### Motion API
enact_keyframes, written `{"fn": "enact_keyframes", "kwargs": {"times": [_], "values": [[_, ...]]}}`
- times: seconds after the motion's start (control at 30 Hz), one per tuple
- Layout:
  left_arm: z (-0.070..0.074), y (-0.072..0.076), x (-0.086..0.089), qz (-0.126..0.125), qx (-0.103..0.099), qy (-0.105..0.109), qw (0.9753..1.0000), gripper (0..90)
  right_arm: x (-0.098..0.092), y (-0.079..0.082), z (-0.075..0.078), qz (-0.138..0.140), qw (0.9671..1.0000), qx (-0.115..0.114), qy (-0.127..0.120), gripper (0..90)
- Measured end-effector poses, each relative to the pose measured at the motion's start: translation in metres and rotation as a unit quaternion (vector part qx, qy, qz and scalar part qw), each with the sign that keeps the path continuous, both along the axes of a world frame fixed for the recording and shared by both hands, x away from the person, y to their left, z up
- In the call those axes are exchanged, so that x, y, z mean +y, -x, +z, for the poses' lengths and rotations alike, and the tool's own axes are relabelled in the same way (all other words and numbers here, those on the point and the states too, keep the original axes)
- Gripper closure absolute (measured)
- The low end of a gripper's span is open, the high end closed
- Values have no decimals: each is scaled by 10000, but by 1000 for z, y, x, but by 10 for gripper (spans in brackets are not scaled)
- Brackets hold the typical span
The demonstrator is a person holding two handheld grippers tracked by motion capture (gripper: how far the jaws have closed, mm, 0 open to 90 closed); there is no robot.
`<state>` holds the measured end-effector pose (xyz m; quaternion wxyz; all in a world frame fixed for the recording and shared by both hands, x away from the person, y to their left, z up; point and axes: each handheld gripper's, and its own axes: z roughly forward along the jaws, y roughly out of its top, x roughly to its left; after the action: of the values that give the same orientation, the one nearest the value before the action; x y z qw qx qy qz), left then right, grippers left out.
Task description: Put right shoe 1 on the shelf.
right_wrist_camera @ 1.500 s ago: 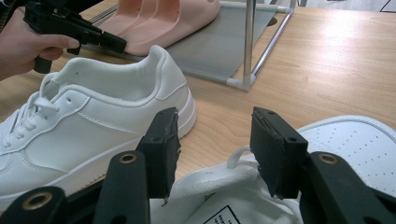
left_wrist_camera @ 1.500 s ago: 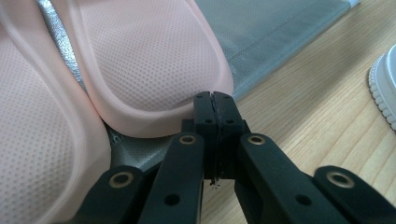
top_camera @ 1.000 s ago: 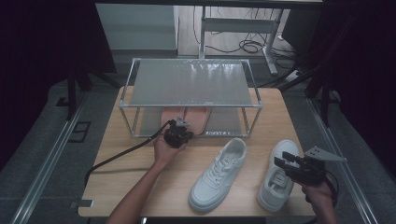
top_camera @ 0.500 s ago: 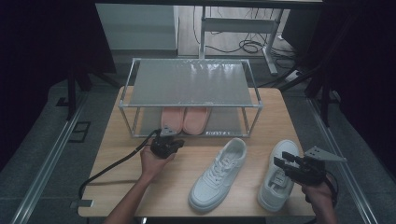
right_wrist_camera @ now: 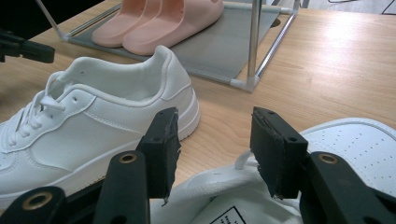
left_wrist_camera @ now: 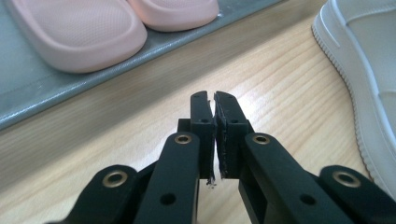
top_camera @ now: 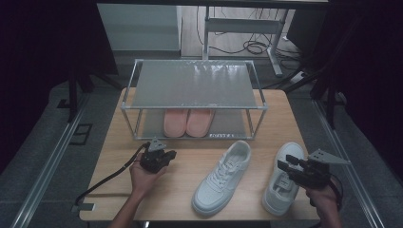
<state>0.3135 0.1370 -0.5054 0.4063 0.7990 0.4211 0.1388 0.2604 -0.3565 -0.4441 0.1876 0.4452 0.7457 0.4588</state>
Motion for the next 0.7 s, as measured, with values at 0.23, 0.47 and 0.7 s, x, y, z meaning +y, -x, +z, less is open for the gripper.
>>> {"fn": "enact_keyframes", "kwargs": {"times": [0.23, 0.47, 0.7], "values": [[1, 12, 13, 90, 41, 58, 9999, 848, 4, 0, -1, 60, 10000, -1, 16, 520], [1, 24, 28, 218, -22, 42, 9997, 822, 5, -1, -1, 98, 9999, -5, 25, 521], [1, 24, 31, 354, -29, 200, 9992, 641, 7, 0, -1, 119, 9999, 1, 36, 521]]}}
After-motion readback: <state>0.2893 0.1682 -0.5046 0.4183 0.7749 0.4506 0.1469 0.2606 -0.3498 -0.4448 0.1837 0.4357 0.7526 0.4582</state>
